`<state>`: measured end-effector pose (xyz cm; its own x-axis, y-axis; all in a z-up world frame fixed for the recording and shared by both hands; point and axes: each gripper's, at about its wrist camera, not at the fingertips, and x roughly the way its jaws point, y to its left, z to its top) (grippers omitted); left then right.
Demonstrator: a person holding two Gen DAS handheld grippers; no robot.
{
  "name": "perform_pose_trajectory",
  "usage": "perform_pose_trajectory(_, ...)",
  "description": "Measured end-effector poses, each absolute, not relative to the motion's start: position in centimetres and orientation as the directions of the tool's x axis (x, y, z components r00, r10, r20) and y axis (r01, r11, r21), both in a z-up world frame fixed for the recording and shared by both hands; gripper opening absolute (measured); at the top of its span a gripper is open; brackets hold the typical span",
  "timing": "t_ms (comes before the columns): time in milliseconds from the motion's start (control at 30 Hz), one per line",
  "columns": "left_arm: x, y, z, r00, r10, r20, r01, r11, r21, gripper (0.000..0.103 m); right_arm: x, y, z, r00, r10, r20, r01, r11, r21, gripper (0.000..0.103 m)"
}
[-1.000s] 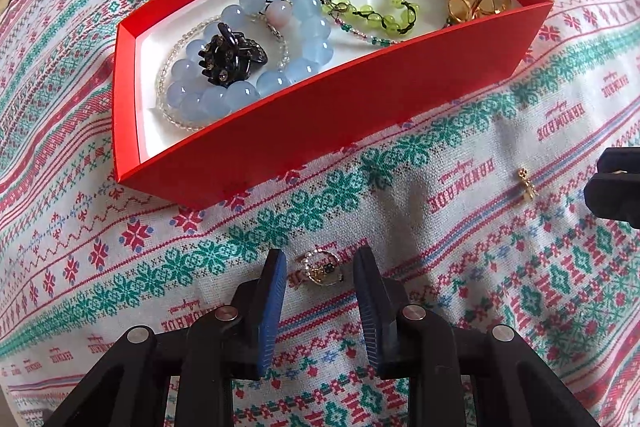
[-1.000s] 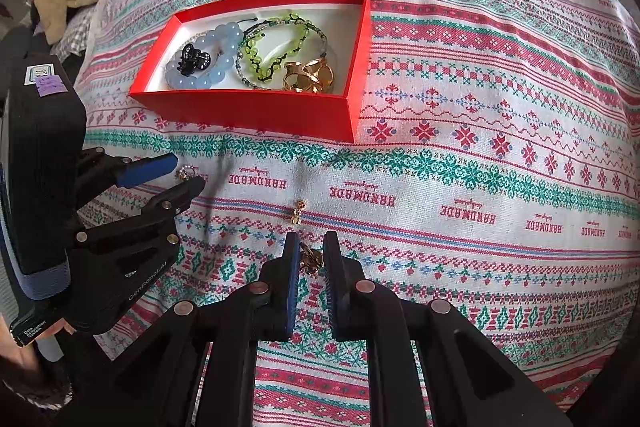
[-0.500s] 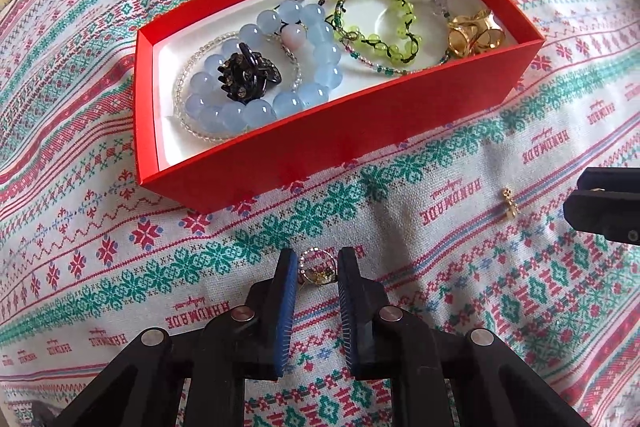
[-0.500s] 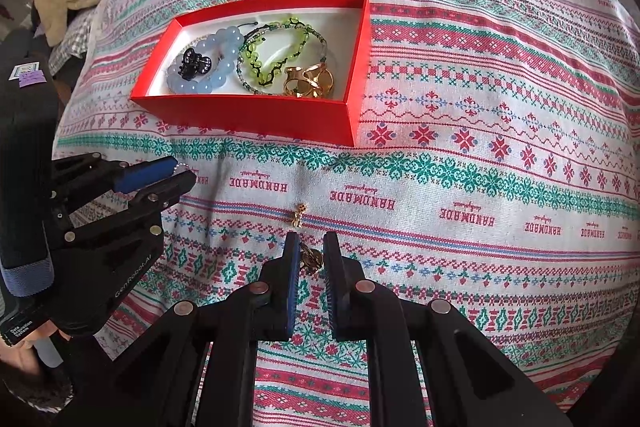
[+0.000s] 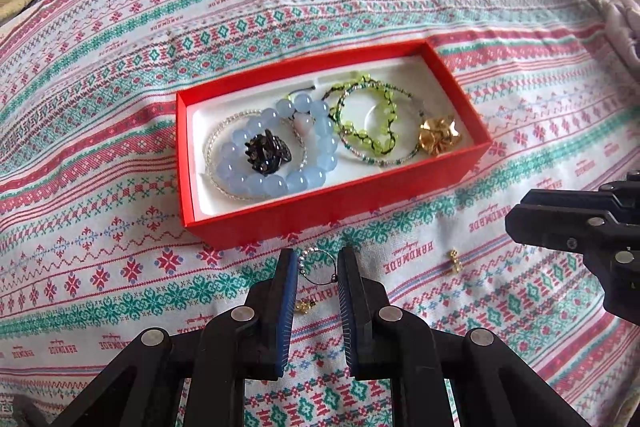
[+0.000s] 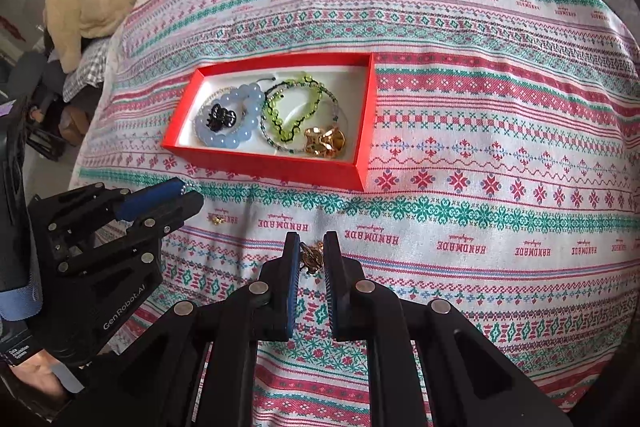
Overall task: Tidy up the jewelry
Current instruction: 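Lower the ring and earring into the red box and open both tools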
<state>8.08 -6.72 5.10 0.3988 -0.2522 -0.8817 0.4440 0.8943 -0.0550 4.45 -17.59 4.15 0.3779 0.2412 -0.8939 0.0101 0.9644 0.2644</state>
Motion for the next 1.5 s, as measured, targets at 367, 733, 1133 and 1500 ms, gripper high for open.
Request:
perform_pose_trajectory(367, 11.7, -6.0, 4.5, 0.443, -0.323, -0.836, 0.328, 0.926, -0.184, 0.016, 7.4, -16.7, 4.9, 0.438, 0.283, -0.853, 0.023, 0.946, 0.325, 0.013)
perform_pose_trajectory(733, 13.1, -6.4, 3.4, 0.413, -0.338, -0.846, 0.283, 0.930, -0.233, 0.017, 9.4, -17.0, 3.6, 0.429, 0.273, -0.861, 0.058, 0.943, 0.327, 0.013)
perform_pose_trajectory(1133, 11.8, -5.6, 4.6, 0.425, -0.319, -0.847, 0.287, 0.935, -0.208, 0.030, 9.6, -18.0, 3.5, 0.425, 0.295, -0.856, 0.086, 0.928, 0.362, 0.014)
perform_pose_trajectory(1500, 9.5, -4.2, 5.1, 0.441, -0.265, -0.858, 0.290, 0.946, -0.144, 0.056, 7.4, -18.3, 5.4, 0.443, 0.285, -0.850, 0.050, 0.939, 0.341, 0.031)
